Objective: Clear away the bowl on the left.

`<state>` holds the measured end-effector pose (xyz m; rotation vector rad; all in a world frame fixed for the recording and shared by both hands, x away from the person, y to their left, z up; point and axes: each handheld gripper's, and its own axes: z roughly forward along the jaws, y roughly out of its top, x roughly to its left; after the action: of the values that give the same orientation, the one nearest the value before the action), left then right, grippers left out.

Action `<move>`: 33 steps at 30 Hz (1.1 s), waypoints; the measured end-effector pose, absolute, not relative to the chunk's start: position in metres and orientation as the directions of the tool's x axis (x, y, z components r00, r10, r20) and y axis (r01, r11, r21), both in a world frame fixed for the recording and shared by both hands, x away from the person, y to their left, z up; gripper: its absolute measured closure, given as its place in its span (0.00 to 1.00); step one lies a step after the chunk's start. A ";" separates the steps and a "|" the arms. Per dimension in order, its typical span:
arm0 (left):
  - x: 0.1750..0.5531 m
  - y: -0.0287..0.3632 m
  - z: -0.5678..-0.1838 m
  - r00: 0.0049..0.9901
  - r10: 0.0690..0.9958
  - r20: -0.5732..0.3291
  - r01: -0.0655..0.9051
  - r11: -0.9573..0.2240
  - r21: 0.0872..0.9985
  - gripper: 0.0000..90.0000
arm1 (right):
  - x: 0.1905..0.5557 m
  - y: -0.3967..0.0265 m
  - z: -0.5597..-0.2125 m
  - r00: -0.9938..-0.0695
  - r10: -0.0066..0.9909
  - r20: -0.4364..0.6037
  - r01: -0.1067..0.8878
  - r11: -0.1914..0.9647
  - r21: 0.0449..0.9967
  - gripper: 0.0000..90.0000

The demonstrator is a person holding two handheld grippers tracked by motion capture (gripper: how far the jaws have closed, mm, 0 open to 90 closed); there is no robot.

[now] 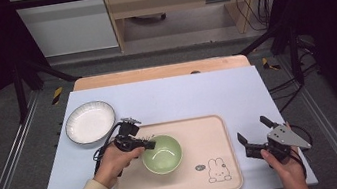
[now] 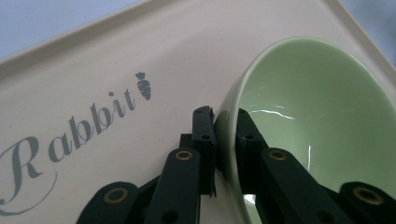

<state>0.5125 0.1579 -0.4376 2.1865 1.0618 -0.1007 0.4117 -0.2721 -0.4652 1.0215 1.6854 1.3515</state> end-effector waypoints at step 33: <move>0.507 0.155 -0.434 0.685 0.671 -0.285 0.679 -0.446 0.582 0.85 | 0.412 -0.271 -0.466 -0.419 0.906 -0.064 0.141 0.135 0.981 0.04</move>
<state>0.5073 0.1548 -0.4337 2.2078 1.0304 -0.0160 0.4121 -0.2709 -0.4662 1.0212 1.6957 1.3489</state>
